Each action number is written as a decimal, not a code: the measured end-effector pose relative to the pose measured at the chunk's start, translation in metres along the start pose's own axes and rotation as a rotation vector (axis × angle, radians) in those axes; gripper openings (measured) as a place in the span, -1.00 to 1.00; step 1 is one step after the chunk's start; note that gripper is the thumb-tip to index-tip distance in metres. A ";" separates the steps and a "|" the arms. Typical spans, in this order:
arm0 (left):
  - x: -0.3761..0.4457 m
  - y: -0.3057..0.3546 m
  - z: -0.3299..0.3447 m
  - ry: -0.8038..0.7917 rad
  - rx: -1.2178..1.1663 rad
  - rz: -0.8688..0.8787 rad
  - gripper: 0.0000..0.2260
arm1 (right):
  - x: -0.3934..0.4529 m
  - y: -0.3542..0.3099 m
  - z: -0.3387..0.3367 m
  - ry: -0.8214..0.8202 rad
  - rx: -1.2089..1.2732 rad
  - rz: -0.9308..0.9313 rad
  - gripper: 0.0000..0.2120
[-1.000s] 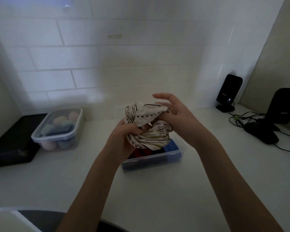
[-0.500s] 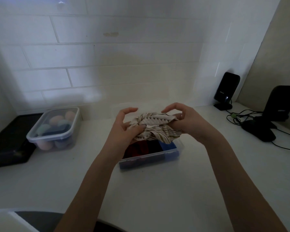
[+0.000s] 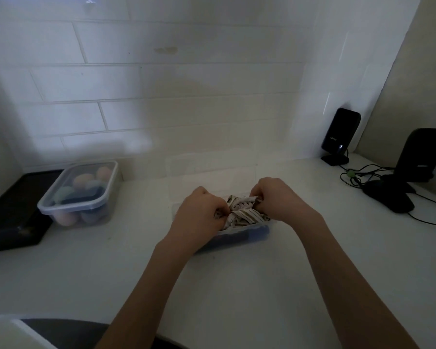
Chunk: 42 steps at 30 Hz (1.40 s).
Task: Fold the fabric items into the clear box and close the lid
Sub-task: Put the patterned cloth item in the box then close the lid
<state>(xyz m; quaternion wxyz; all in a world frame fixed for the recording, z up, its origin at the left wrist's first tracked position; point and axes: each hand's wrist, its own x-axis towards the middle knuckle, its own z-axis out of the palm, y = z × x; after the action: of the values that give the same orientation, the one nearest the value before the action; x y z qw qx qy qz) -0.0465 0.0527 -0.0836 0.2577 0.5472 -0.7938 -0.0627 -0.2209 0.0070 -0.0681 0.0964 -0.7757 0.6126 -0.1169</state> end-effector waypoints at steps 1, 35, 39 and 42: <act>0.000 -0.001 -0.001 -0.013 0.014 0.002 -0.83 | -0.001 0.001 0.000 -0.006 0.053 -0.025 -0.81; 0.017 -0.012 -0.026 -0.521 -0.044 0.073 -0.60 | -0.013 -0.020 -0.007 -0.100 -0.018 -0.078 -0.63; 0.017 -0.012 -0.016 -0.389 -0.073 0.079 -0.64 | -0.009 -0.017 -0.003 -0.089 0.020 -0.080 -0.77; 0.020 -0.015 -0.012 -0.366 -0.112 0.081 -0.69 | -0.011 -0.016 -0.014 -0.137 0.108 -0.066 -0.84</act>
<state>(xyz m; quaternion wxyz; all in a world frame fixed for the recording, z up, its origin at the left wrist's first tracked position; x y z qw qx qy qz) -0.0336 0.0314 -0.0723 0.1411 0.4793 -0.8440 -0.1948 -0.2124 0.0209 -0.0507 0.1760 -0.7953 0.5715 -0.0995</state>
